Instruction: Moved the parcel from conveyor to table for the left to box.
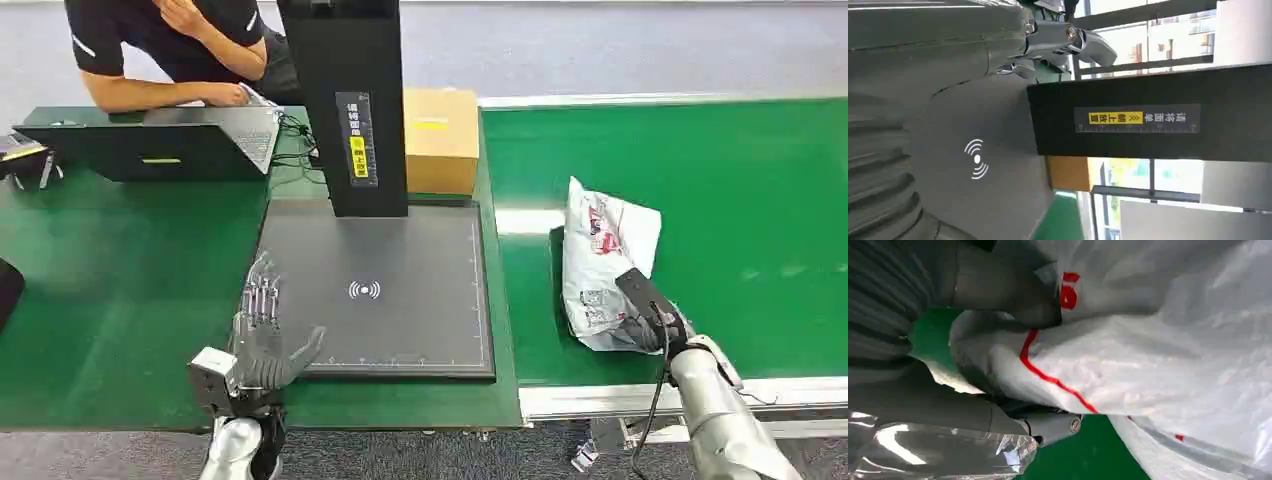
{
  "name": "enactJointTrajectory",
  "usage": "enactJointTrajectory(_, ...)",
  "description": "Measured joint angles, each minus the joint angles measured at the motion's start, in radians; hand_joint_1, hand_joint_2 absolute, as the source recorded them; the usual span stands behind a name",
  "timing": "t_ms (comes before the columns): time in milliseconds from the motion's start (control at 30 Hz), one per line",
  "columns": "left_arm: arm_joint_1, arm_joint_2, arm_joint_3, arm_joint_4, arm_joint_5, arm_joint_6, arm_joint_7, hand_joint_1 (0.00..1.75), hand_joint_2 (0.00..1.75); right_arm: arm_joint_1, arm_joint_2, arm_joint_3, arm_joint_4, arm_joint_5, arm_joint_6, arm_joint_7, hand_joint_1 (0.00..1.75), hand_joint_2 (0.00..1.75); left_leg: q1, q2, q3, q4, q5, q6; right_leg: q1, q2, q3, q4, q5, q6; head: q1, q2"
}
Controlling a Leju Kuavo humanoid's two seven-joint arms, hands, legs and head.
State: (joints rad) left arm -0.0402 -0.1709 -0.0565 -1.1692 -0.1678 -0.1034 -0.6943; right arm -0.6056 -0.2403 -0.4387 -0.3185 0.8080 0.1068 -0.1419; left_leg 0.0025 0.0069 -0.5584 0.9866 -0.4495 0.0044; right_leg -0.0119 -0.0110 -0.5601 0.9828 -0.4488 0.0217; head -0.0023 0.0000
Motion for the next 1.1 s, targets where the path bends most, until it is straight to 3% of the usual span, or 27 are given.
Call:
enactJointTrajectory(333, 0.032, -0.001, 0.009, -0.031, -0.005, 0.002, 0.013, 0.0, 1.75, 0.011, 0.027, 0.009, -0.008, -0.042, -0.16, -0.168, 1.75, 1.75, 0.0, 0.0, -0.002, 0.0, 0.0, 0.0, -0.001, 0.0, -0.002, 0.0, 0.0, 0.0, 0.0, 0.0)
enactJointTrajectory(633, 0.053, -0.001, 0.017, -0.063, -0.009, 0.003, 0.022, 0.0, 1.75, 0.031, 0.056, 0.01, -0.084, -0.068, -0.432, -0.334, 1.75, 1.75, 0.0, -0.001, -0.004, 0.0, 0.0, 0.0, -0.001, 0.0, -0.004, 0.0, 0.0, 0.0, 0.0, 0.0)
enactJointTrajectory(1100, 0.052, -0.002, 0.016, -0.066, -0.009, 0.006, 0.023, 0.0, 1.75, 0.115, 0.104, 0.039, -0.267, -0.159, -0.604, -0.49, 1.75, 1.75, 0.0, -0.001, -0.005, 0.0, 0.0, 0.0, 0.0, 0.0, -0.005, 0.0, 0.0, 0.0, 0.0, 0.0)
